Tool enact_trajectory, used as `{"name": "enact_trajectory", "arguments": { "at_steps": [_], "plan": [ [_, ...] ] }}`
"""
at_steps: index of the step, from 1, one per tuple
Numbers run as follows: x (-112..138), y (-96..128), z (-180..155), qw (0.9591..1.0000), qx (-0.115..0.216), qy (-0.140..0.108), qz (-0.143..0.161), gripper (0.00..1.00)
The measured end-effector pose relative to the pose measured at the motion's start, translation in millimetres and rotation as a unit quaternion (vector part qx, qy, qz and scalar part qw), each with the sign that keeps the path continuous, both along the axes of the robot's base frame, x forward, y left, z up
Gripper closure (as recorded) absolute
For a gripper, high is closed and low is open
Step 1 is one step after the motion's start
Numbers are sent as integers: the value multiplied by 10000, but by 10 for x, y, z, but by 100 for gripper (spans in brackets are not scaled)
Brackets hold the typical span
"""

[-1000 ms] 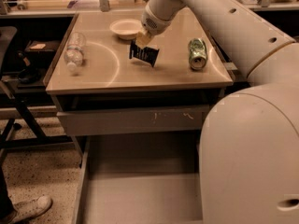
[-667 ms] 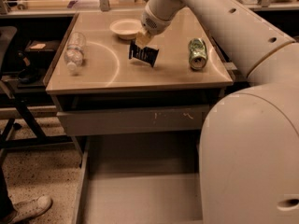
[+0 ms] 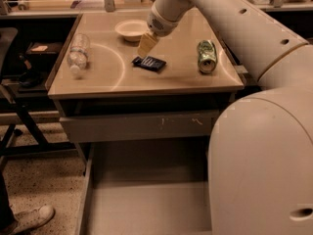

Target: Pick rxbar blueberry from middle drawer and place on counter

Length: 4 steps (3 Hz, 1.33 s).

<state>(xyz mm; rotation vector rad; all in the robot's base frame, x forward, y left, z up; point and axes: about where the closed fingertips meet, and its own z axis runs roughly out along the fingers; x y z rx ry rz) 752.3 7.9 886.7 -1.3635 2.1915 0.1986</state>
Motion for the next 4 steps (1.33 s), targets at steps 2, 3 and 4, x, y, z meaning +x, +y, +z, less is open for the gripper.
{"name": "enact_trajectory", "arguments": {
  "at_steps": [2, 3, 4],
  "plan": [
    [0, 1, -1, 10000, 0, 1, 0, 0],
    [59, -107, 421, 9994, -92, -257, -206, 0],
    [5, -761, 1272, 9898, -449, -785, -1104, 0]
  ]
}}
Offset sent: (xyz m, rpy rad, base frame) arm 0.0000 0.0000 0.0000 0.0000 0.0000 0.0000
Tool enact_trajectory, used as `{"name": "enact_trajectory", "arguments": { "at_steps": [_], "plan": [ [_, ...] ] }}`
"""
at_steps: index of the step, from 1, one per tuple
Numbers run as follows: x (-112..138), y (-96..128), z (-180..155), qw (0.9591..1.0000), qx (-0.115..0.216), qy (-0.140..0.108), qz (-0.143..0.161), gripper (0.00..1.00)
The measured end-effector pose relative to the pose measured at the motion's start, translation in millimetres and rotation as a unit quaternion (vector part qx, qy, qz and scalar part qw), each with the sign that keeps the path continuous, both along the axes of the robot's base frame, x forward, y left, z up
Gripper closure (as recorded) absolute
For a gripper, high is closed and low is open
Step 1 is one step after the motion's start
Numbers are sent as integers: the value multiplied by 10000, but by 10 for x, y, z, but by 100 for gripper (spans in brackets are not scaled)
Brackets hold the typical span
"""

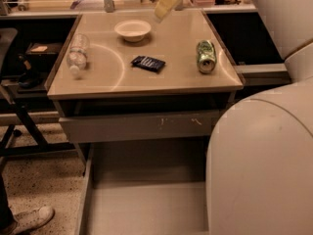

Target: Pick rxbar blueberry from middle drawer and place on counter

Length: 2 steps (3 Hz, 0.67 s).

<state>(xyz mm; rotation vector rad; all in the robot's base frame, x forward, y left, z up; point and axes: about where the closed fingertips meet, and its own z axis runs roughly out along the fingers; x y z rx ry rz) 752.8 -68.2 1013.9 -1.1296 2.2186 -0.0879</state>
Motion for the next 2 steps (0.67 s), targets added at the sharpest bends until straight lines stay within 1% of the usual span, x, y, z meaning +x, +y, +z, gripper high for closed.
{"name": "enact_trajectory", "arguments": {
  "at_steps": [1, 2],
  "plan": [
    [-352, -908, 898, 9895, -336, -537, -1301, 0],
    [-378, -1076, 952, 9859, -444, -581, -1505, 0]
  ]
}}
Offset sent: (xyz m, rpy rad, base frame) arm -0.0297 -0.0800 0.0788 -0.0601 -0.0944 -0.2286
